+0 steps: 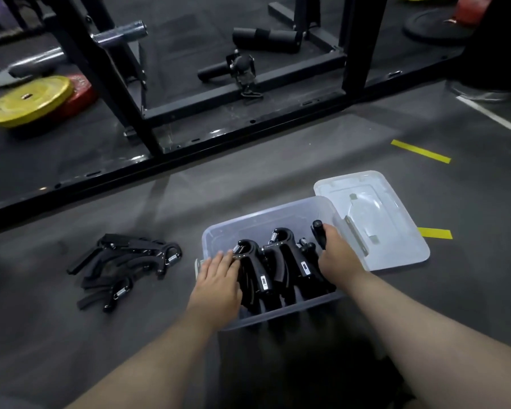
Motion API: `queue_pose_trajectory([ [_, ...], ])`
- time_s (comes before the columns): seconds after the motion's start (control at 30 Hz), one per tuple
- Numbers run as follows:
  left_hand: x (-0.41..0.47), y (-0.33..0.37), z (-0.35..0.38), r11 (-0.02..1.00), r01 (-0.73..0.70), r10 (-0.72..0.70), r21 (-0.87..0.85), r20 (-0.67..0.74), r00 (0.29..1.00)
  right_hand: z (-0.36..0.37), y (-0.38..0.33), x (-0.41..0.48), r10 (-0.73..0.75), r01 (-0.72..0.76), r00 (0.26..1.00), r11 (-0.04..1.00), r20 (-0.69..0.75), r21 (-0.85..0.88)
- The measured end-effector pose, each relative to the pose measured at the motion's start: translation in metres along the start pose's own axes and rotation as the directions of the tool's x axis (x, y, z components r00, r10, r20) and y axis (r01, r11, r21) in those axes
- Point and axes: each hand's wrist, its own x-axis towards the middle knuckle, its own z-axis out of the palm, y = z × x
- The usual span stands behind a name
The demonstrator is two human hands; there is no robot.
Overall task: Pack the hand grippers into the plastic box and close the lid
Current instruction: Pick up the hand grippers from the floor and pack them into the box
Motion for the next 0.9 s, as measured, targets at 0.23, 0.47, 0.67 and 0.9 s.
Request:
queue_pose_trajectory([
  [0.23, -0.005, 0.0, 0.005, 0.996, -0.044, 0.047, 0.08, -0.033, 0.998, 0.007, 0.007, 0.01, 0.112, -0.085, 0.984, 0.979, 0.135, -0.187],
  [0.47, -0.005, 0.002, 0.006, 0.999, -0.021, 0.025, 0.047, -0.093, 0.995, -0.013, -0.015, 0.026, 0.251, -0.202, 0.916, 0.962, 0.313, -0.181],
  [0.67, -0.005, 0.002, 0.007, 0.999, -0.002, 0.006, 0.034, -0.115, 0.993, 0.004, -0.003, 0.023, 0.255, -0.261, 0.955, 0.965, 0.151, 0.021],
  [0.9, -0.006, 0.003, 0.007, 1.0, -0.003, 0.004, 0.007, -0.149, 0.989, 0.002, 0.001, 0.026, 0.285, -0.313, 0.944, 0.934, 0.167, 0.172],
])
